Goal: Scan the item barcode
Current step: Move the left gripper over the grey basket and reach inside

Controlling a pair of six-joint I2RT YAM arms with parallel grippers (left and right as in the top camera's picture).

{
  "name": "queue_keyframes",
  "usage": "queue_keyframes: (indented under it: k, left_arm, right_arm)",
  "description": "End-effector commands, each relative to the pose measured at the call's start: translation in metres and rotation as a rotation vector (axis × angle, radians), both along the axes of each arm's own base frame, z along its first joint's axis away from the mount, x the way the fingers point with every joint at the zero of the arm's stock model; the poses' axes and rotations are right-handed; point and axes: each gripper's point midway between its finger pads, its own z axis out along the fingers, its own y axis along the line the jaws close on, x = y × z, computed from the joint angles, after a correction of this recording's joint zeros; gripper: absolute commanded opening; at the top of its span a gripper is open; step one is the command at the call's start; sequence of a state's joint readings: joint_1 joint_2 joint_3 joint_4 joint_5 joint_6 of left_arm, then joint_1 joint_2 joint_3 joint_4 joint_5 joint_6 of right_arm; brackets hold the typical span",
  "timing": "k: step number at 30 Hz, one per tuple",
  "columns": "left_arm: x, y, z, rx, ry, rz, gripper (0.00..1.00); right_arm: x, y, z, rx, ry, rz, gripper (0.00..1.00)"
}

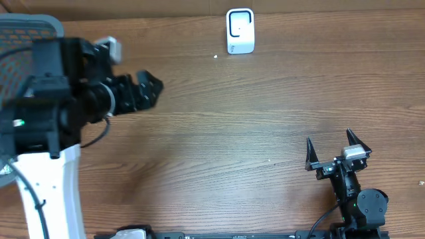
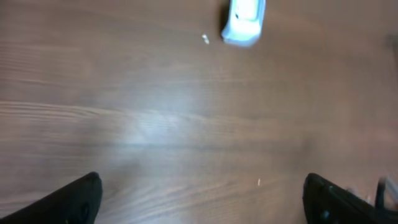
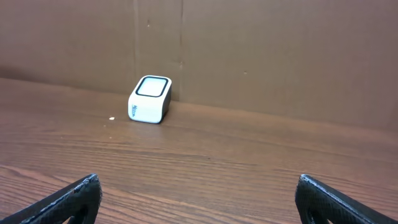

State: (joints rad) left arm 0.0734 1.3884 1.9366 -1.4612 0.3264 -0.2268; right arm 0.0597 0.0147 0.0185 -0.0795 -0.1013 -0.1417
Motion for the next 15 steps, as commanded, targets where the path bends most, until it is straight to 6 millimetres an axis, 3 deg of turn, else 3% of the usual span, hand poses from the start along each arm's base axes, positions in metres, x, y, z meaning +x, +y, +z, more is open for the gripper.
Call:
queue_keyframes:
  k: [1, 8, 12, 15]
  left_arm:
    - [-0.006, 0.046, 0.044, 0.035, -0.089, 0.217, 0.96]
    - [-0.042, 0.152, 0.062, 0.165, -0.061, 0.595, 1.00]
    - [-0.065, 0.210, 0.053, 0.151, -0.011, 0.814, 0.99]
    - [-0.071, 0.243, 0.039, 0.105, 0.039, 0.924, 0.98]
  right_arm:
    - [0.000, 0.002, -0.002, 0.003, -0.005, 0.010, 1.00]
    - [0.000, 0.002, -0.002, 0.003, -0.004, 0.010, 1.00]
    - [0.000, 0.002, -0.002, 0.003, -0.004, 0.010, 1.00]
    - [0.000, 0.002, -0.002, 0.003, -0.005, 0.010, 1.00]
